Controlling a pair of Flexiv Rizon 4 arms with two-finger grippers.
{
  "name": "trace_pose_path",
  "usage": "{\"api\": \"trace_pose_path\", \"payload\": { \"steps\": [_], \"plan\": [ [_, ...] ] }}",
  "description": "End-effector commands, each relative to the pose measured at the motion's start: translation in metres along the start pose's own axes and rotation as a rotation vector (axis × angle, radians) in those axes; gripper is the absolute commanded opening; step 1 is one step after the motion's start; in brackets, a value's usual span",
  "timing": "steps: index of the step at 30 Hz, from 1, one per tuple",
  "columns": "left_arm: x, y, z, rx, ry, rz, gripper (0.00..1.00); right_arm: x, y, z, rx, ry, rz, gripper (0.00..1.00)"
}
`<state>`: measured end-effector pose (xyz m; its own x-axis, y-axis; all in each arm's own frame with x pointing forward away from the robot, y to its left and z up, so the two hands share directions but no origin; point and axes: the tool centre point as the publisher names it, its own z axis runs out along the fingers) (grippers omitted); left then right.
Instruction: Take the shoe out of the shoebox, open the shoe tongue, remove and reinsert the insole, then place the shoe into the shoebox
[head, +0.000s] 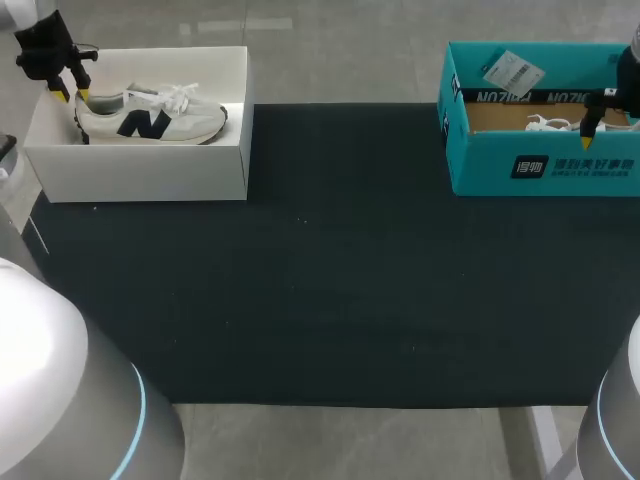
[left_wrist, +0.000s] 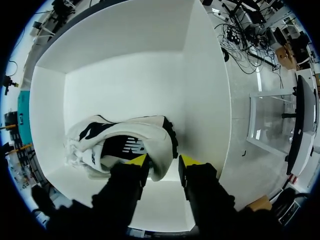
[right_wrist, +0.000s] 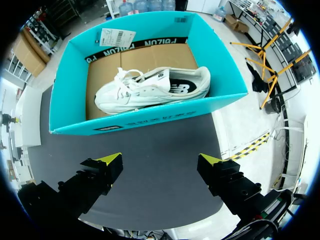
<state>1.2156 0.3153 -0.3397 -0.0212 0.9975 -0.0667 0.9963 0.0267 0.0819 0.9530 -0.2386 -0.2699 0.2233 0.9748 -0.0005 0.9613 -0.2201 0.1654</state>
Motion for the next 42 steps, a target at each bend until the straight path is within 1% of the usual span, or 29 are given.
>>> {"api": "trace_pose_path", "payload": {
  "steps": [1,11,19,23,29,32,35,40,42],
  "plan": [
    [0.006,0.019,0.009,0.102,-0.007,-0.002,0.40,0.000,0.000,0.000,-0.002,0.001,0.001,1.00],
    [0.005,0.023,0.020,0.140,-0.011,-0.009,0.39,0.000,0.000,0.000,-0.002,0.001,0.001,1.00],
    [0.007,0.023,0.035,0.206,-0.041,-0.019,0.40,0.000,0.000,0.000,-0.002,0.001,0.001,1.00],
    [0.007,0.023,0.038,0.210,-0.031,-0.021,0.40,0.000,0.000,0.000,-0.002,0.001,0.001,1.00],
    [0.009,0.021,0.043,0.230,-0.019,-0.019,0.36,0.000,0.000,0.000,-0.002,0.001,0.001,1.00],
    [0.008,0.018,0.047,0.240,-0.015,-0.018,0.38,0.000,0.000,0.000,-0.002,0.001,0.001,1.00],
    [0.007,0.017,0.050,0.251,-0.015,-0.017,0.36,0.000,0.000,0.000,-0.002,0.001,0.001,1.00],
    [0.005,0.012,0.054,0.266,-0.009,-0.006,0.36,0.000,0.000,0.000,-0.002,0.001,0.001,1.00],
    [0.004,0.011,0.055,0.269,-0.007,-0.004,0.35,0.000,0.000,0.000,-0.002,0.001,0.001,1.00]
  ]
}}
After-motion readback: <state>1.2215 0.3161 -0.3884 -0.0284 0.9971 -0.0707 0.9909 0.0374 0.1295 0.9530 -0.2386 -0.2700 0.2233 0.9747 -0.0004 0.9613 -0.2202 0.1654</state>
